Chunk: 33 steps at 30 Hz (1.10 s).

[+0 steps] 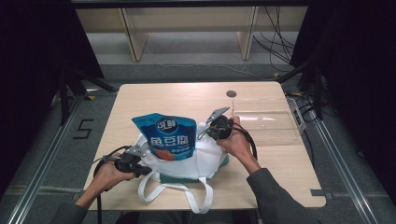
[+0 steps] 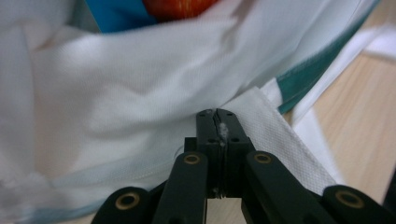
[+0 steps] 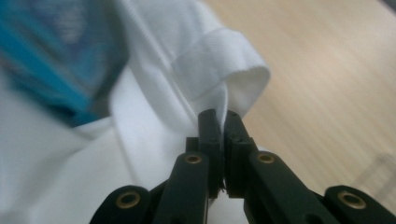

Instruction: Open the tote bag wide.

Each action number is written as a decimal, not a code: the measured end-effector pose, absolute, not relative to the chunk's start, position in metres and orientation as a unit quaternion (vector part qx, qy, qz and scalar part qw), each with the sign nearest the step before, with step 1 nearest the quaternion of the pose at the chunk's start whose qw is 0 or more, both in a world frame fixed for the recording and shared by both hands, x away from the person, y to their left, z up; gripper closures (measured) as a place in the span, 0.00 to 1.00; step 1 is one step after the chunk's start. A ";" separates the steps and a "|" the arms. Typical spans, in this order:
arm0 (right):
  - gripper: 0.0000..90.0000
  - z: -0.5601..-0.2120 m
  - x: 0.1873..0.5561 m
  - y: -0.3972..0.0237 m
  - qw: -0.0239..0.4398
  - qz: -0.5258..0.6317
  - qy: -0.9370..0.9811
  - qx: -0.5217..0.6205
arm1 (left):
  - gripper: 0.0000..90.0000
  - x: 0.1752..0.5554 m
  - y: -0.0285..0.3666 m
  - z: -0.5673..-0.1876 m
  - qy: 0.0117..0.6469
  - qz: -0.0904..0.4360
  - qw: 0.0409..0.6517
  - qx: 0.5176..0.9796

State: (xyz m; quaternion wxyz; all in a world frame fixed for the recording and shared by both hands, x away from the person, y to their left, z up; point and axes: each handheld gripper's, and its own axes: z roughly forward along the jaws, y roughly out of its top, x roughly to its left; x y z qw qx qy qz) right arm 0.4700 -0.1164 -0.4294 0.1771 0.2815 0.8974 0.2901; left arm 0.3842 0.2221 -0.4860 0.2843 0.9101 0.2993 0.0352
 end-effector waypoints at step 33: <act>0.74 -0.423 0.425 -0.139 0.111 0.355 0.884 0.284 | 0.72 0.404 0.244 -0.428 0.321 0.138 0.335 0.875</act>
